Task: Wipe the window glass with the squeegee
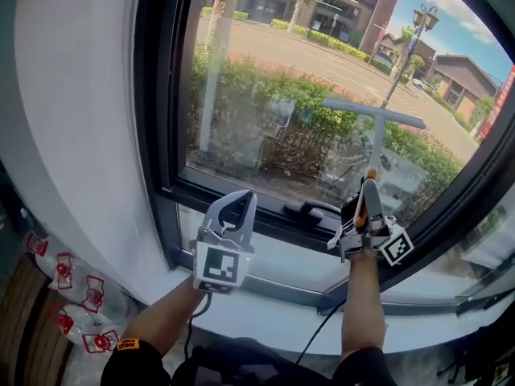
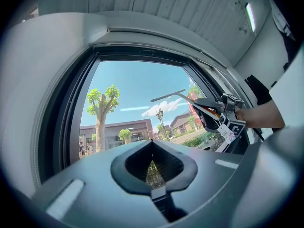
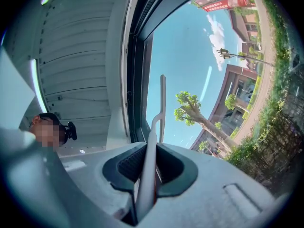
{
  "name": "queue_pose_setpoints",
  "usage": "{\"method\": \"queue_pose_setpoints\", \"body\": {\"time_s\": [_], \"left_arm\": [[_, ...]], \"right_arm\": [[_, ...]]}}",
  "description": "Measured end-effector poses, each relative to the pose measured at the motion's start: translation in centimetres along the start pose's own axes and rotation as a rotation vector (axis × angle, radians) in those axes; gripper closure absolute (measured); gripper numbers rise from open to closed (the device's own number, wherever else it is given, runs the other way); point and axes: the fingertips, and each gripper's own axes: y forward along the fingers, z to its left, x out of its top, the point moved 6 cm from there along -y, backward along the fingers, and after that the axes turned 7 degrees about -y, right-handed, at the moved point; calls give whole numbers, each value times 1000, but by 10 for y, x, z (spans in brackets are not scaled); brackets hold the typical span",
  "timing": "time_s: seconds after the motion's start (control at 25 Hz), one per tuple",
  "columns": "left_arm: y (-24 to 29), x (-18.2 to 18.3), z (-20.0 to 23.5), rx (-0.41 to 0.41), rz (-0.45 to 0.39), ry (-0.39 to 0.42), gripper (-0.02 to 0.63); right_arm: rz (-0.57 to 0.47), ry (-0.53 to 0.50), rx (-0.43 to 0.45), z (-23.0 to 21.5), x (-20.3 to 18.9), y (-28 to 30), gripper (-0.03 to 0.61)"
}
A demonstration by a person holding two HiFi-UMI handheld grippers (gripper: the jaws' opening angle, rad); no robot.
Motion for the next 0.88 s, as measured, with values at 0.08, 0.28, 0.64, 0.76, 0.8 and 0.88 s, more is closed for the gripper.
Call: {"method": "queue_pose_setpoints", "body": {"time_s": [0.08, 0.28, 0.64, 0.76, 0.8, 0.88], "left_arm": [[7, 2, -3, 31, -7, -5, 595], [37, 32, -29, 44, -67, 19, 595], [96, 126, -72, 22, -207, 139, 595], [108, 148, -72, 48, -249, 130, 595], [111, 153, -72, 57, -258, 126, 595], [120, 162, -70, 73, -274, 121, 595]], "right_arm": [[12, -3, 23, -2, 3, 0, 529], [-3, -35, 125, -3, 48, 11, 529], [-124, -167, 261, 11, 195, 80, 529], [-174, -163, 252, 11, 235, 98, 529], [-178, -164, 253, 12, 245, 102, 529], [-175, -169, 259, 16, 259, 111, 529]]}}
